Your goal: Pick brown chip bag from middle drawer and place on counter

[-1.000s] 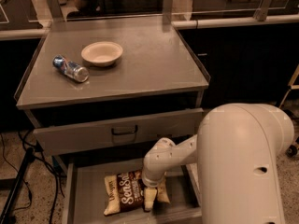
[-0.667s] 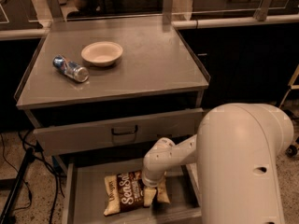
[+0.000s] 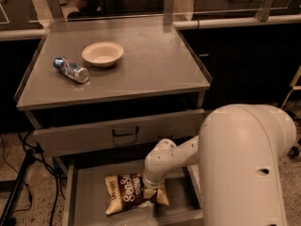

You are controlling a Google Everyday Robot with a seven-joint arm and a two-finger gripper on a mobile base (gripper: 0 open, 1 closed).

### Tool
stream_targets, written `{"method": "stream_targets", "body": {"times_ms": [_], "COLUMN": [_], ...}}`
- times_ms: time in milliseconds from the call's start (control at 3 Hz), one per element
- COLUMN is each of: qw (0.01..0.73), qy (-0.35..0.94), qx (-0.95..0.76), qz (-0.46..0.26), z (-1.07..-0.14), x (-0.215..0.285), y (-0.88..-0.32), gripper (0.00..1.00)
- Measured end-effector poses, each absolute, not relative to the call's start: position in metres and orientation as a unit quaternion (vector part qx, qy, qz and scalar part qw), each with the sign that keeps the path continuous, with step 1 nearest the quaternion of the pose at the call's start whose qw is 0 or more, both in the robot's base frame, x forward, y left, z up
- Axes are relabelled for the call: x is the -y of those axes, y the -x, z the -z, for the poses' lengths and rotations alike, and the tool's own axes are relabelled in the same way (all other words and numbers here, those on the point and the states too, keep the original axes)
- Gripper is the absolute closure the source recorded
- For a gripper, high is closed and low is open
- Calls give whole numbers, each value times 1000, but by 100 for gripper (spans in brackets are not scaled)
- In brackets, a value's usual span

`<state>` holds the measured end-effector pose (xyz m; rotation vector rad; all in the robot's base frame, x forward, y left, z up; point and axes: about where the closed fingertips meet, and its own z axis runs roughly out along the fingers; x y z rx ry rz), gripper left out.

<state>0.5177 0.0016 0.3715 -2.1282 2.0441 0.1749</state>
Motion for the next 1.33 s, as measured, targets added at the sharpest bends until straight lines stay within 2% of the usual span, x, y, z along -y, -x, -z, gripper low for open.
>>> {"method": "stream_targets", "body": {"times_ms": [333,667,1333], "qw": [93,93,97], "qy": [717,717,695], "qx": [-689,-689,-709], "qz": [-59,-59,-69], "z": [-372,-378,-410], "x": [-2,-2,23], "y": [-518,-518,-514], "gripper": [97,100,100]}}
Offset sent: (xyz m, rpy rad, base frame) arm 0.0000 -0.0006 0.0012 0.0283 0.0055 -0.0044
